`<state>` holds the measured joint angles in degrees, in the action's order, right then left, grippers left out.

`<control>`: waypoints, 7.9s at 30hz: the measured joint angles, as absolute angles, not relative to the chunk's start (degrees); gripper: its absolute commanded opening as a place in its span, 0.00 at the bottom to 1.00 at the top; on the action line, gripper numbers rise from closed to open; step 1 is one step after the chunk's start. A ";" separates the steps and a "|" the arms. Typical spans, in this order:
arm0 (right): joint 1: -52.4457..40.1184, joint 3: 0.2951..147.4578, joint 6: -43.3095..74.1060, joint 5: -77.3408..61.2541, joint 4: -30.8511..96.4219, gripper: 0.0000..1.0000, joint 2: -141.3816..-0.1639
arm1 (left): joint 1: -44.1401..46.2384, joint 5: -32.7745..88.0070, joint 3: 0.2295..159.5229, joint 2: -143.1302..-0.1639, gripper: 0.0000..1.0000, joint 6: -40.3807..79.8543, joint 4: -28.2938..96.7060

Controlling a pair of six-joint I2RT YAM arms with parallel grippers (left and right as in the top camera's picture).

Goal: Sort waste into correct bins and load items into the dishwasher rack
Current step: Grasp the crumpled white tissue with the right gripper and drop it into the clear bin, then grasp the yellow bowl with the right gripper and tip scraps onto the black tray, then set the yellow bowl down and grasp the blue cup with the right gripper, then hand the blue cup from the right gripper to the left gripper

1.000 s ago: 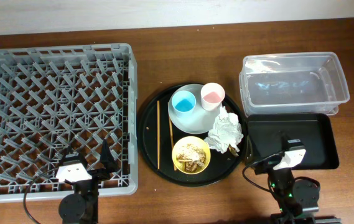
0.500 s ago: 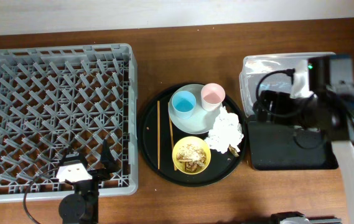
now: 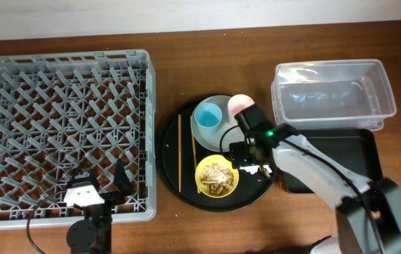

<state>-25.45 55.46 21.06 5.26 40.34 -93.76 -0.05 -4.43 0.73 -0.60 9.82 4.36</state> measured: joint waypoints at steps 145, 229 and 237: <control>-45.74 68.90 21.47 -1.41 58.22 0.41 -96.60 | 0.05 -3.88 0.73 -0.62 0.99 9.82 4.47; -14.26 117.54 -36.47 -81.97 92.77 0.22 -100.99 | 0.71 76.86 64.18 -63.81 0.21 11.05 28.08; -13.96 117.51 -30.09 -55.86 96.99 0.35 -100.99 | -2.81 62.83 64.36 -63.61 0.09 16.47 33.91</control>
<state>-13.96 117.51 -30.09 -55.86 96.99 -100.99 -2.81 62.83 64.36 -63.61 16.47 33.91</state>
